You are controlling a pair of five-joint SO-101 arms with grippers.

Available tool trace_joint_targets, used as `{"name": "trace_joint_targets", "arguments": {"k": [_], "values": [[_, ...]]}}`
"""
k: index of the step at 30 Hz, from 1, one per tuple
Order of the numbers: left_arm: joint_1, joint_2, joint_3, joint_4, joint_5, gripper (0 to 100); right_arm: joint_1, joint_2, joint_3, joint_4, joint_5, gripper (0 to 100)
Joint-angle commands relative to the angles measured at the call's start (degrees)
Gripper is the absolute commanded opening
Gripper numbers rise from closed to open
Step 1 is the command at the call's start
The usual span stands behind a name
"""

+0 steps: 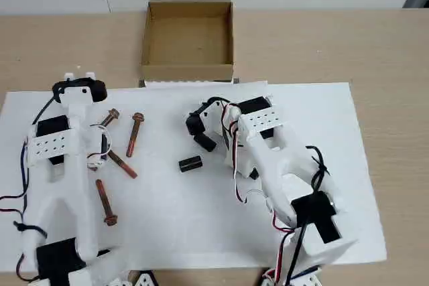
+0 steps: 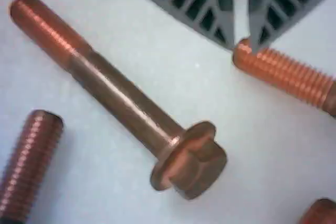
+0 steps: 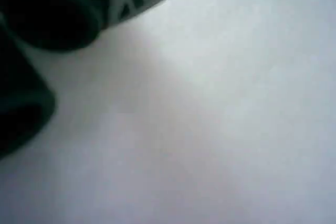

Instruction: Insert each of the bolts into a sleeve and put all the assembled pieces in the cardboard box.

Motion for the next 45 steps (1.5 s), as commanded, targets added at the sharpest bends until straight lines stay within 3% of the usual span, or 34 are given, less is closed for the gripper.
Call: {"name": "trace_joint_targets", "arguments": {"k": [1,15,19,27,37,45], "values": [[0.0,-0.35,-1.19,-0.35,-0.26,0,-1.1,-0.48,-0.53,0.57,0.26,1.0],[0.0,0.09,-20.35,17.76,0.18,0,0.92,-21.67,-0.88,8.4,-6.77,0.4],[0.7,0.35,-23.96,18.29,-0.18,0,4.79,-24.04,-0.62,8.75,-8.97,0.4],[12.13,11.34,-31.96,19.6,0.0,1,8.4,-25.1,-0.44,9.36,-10.99,0.5],[12.75,31.56,-48.84,19.96,-1.85,9,8.48,-25.1,-0.44,9.45,-10.99,0.6],[13.63,38.24,-54.02,19.6,-1.93,11,8.48,-25.1,-0.44,9.36,-10.99,0.6]]}}
